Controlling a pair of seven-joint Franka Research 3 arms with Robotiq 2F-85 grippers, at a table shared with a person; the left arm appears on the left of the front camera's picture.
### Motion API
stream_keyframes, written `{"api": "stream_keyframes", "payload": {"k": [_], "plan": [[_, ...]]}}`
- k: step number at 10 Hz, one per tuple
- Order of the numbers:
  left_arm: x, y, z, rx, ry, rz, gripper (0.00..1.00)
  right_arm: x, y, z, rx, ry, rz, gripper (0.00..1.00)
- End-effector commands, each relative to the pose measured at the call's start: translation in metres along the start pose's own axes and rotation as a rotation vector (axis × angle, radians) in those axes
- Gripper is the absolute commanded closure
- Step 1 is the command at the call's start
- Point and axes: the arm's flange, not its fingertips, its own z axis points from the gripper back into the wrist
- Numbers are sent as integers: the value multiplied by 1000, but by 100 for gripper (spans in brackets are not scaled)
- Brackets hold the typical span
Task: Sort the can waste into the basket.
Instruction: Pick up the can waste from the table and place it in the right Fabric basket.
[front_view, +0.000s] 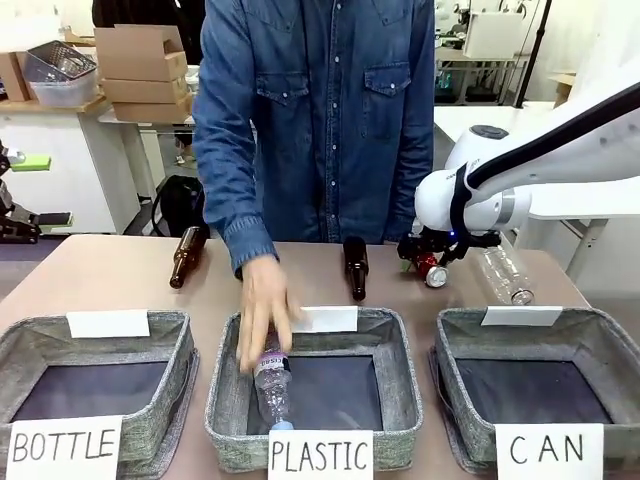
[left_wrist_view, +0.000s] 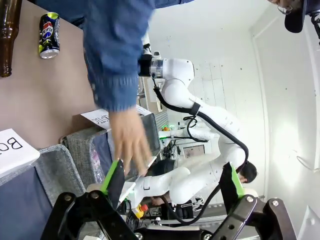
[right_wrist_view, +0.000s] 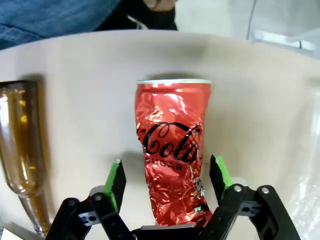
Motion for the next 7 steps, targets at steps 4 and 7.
{"api": "stream_keyframes", "payload": {"k": [4, 7], "plan": [[1, -3, -1, -23, -9, 2, 0, 2, 8, -6, -44, 26, -42, 100], [1, -3, -1, -23, -9, 2, 0, 2, 11, -8, -34, 41, -29, 100]]}}
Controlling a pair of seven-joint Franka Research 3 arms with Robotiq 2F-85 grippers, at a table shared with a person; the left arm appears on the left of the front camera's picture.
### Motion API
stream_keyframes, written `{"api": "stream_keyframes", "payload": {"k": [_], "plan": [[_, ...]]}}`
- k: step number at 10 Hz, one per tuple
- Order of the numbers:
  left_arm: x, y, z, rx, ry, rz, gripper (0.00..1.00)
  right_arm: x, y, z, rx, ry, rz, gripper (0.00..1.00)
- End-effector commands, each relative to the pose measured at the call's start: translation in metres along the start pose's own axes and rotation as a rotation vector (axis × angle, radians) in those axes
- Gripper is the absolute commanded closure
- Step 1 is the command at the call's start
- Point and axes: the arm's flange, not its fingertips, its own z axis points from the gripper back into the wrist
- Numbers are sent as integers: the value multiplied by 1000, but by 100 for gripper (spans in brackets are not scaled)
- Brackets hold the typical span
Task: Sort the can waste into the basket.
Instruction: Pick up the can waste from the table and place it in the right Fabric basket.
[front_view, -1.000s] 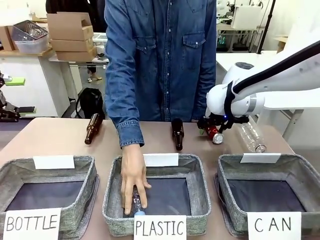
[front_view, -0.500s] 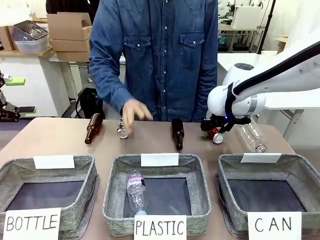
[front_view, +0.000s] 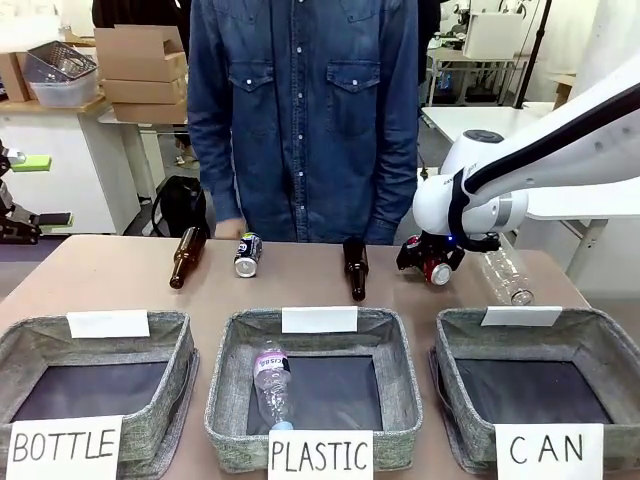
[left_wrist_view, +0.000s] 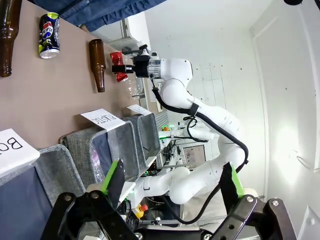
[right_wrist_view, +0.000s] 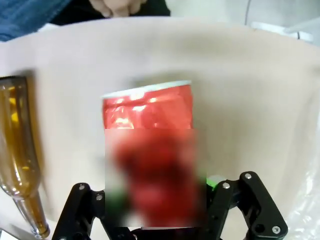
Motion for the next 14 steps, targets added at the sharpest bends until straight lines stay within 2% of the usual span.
{"api": "stream_keyframes", "payload": {"k": [1, 5, 6, 7, 8, 9, 10, 11, 12, 13, 14], "plan": [[1, -3, -1, -23, -9, 2, 0, 6, 6, 0, -18, 15, -13, 100], [1, -3, -1, -23, -9, 2, 0, 2, -1, 10, -2, 30, -4, 100], [1, -3, -1, -23, -9, 2, 0, -8, -7, 33, 37, 43, 18, 100], [1, -3, -1, -23, -9, 2, 0, -31, -17, 72, 75, 70, 61, 100], [1, -3, -1, -23, -9, 2, 0, -67, -29, 120, 136, 86, 156, 100], [1, -3, -1, -23, -9, 2, 0, -124, -44, 171, 140, 67, 309, 100], [1, -3, -1, -23, -9, 2, 0, -166, -58, 199, 139, 80, 458, 100], [1, -3, -1, -23, -9, 2, 0, -209, -75, 223, 192, 92, 640, 100], [1, -3, -1, -23, -9, 2, 0, -240, -88, 236, 275, 104, 762, 100], [1, -3, -1, -23, -9, 2, 0, -264, -98, 242, 326, 117, 842, 100], [1, -3, -1, -23, -9, 2, 0, -283, -106, 244, 395, 150, 864, 100]]}}
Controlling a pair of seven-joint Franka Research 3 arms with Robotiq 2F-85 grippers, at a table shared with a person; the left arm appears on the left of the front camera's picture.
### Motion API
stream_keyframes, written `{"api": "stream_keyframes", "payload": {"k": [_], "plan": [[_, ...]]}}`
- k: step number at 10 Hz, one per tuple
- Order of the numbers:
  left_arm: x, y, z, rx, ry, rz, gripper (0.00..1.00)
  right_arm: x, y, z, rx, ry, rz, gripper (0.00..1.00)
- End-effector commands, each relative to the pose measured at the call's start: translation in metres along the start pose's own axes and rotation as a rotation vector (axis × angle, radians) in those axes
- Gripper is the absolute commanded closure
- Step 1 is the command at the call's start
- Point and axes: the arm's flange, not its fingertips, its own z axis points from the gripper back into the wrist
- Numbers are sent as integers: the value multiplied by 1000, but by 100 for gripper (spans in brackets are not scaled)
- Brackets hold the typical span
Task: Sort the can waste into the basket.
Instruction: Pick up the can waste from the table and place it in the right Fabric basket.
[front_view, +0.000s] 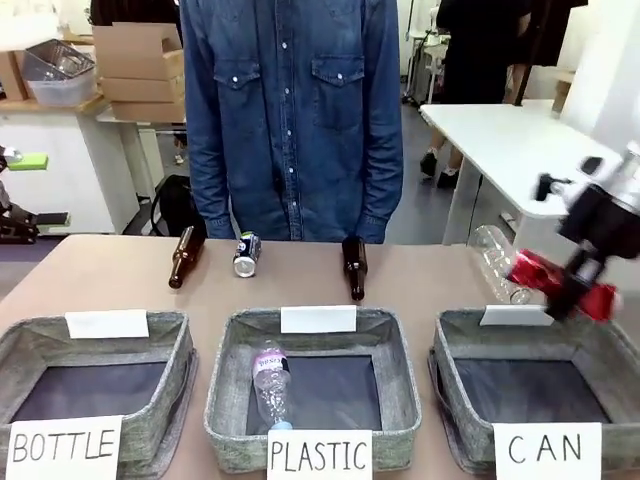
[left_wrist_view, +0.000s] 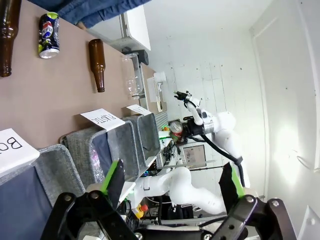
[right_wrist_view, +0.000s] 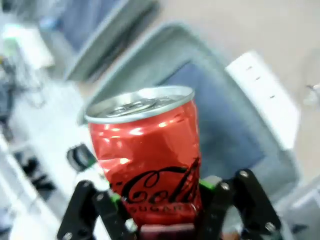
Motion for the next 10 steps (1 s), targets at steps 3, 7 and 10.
{"api": "stream_keyframes", "payload": {"k": [3, 7, 10], "plan": [[1, -3, -1, -23, -8, 2, 0, -36, 12, -18, 87, 51, 24, 100], [1, -3, -1, -23, -8, 2, 0, -41, 11, -27, 65, 46, 10, 100], [1, -3, -1, -23, -8, 2, 0, -45, 12, -36, 48, 50, 4, 5]]}}
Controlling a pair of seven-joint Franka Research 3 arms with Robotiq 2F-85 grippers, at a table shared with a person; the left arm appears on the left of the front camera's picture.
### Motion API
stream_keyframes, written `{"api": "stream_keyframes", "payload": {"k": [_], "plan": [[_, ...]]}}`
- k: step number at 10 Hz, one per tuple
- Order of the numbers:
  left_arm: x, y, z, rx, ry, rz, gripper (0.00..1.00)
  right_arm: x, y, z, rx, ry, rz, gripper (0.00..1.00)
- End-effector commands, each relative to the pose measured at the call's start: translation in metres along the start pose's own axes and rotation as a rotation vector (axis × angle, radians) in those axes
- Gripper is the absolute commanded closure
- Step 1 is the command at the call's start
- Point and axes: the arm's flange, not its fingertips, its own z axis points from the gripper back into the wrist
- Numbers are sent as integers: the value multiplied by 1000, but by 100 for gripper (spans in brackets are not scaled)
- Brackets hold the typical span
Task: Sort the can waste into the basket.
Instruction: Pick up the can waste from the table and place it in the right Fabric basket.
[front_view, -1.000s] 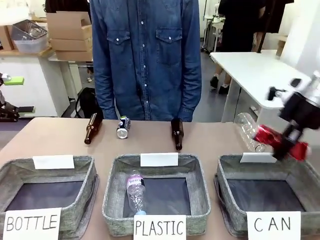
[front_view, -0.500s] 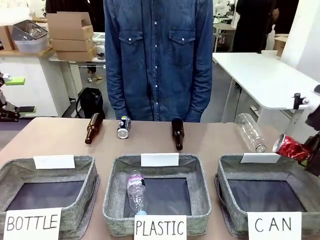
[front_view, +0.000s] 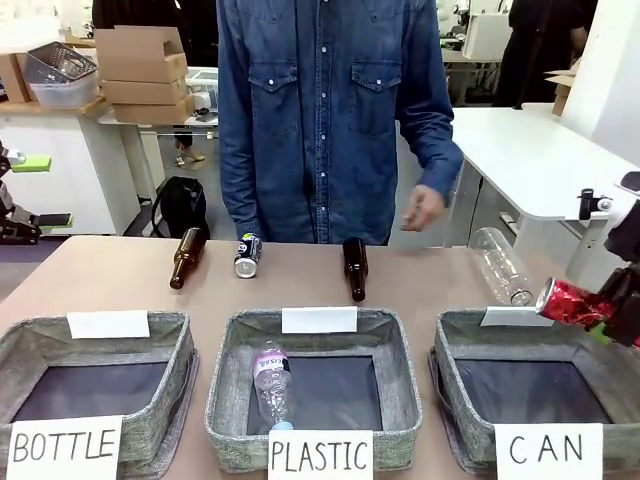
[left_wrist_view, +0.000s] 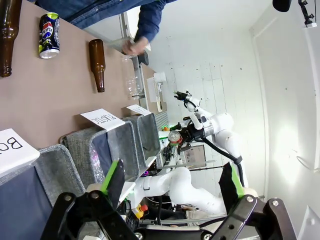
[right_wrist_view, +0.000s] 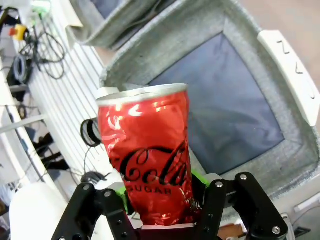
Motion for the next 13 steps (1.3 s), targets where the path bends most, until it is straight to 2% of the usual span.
{"api": "stream_keyframes", "payload": {"k": [1, 3, 4, 5, 9, 10, 11, 12, 13], "plan": [[1, -3, -2, -23, -8, 2, 0, -22, 10, -40, -28, 0, -27, 0], [1, -3, -2, -23, -8, 2, 0, -27, 10, -42, -32, -8, -29, 0], [1, -3, -2, -23, -8, 2, 0, -27, 9, -42, -36, -9, -30, 9], [1, -3, -2, -23, -8, 2, 0, -27, 8, -43, -38, -9, -34, 0], [1, -3, -2, -23, -8, 2, 0, -27, 4, -45, -19, -27, -38, 0], [1, -3, -2, -23, -8, 2, 0, -26, 5, -44, 18, -54, -51, 0], [1, -3, -2, -23, -8, 2, 0, -21, 12, -32, 195, -236, -132, 0], [1, -3, -2, -23, -8, 2, 0, -19, 17, -14, 425, -541, -215, 0], [1, -3, -2, -23, -8, 2, 0, -18, 16, 3, 645, -804, -379, 0]]}}
